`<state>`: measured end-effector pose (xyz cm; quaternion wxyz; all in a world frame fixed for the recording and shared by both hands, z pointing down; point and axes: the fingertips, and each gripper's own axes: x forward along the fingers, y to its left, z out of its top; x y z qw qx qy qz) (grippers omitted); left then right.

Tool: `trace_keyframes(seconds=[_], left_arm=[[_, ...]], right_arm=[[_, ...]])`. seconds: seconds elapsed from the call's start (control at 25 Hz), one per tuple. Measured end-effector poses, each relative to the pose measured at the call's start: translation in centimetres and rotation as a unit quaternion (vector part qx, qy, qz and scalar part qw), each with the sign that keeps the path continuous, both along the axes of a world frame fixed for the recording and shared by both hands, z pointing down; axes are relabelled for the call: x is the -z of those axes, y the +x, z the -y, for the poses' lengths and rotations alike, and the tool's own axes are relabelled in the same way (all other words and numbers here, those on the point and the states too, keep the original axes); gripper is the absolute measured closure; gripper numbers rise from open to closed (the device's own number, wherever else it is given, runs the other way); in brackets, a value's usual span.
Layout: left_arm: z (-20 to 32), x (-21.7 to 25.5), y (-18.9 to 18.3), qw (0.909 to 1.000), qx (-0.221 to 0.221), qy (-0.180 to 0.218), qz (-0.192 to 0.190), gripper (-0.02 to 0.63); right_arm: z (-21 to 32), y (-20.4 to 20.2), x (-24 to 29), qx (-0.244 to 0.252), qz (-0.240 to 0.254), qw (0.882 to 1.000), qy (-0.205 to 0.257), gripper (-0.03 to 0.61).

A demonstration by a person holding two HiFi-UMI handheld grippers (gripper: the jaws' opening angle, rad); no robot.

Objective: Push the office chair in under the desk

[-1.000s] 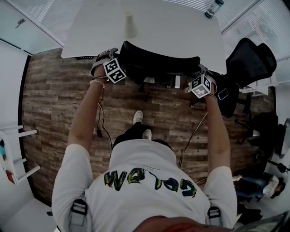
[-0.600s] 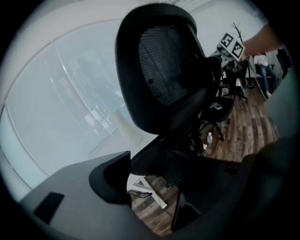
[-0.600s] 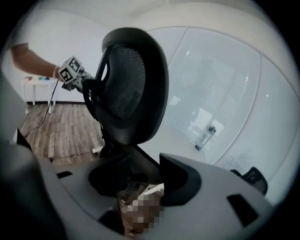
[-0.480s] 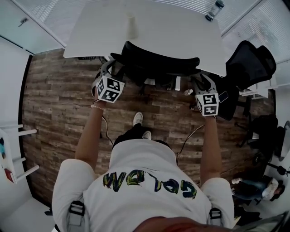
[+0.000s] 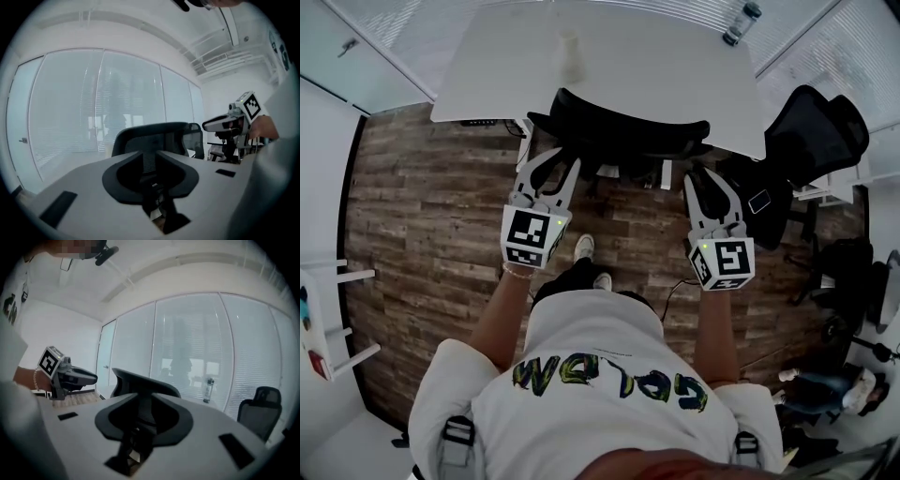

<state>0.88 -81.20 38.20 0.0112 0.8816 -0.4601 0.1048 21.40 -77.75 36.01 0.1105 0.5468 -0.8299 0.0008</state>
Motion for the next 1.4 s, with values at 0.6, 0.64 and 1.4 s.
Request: trace_keyframes(seconds=[0.6, 0.64, 1.4], left_arm=[[-4.8, 6.2, 0.9, 0.9958, 0.013, 0.046, -0.078, 0.597], [-4.9, 6.4, 1.3, 0.9958, 0.010, 0.049, -0.077, 0.597], [-6.2, 6.1, 2.5, 0.9964, -0.005, 0.044, -0.073, 0.603]], right_arm=[[-4.9, -3.0, 5.1, 0.002, 0.025, 0.999, 0.037, 0.558], [-4.9, -3.1, 5.3, 0.004, 0.024, 0.999, 0.038, 0.560], [-5.6, -3.8, 6.0, 0.011, 0.014, 0.999, 0.043, 0.566]])
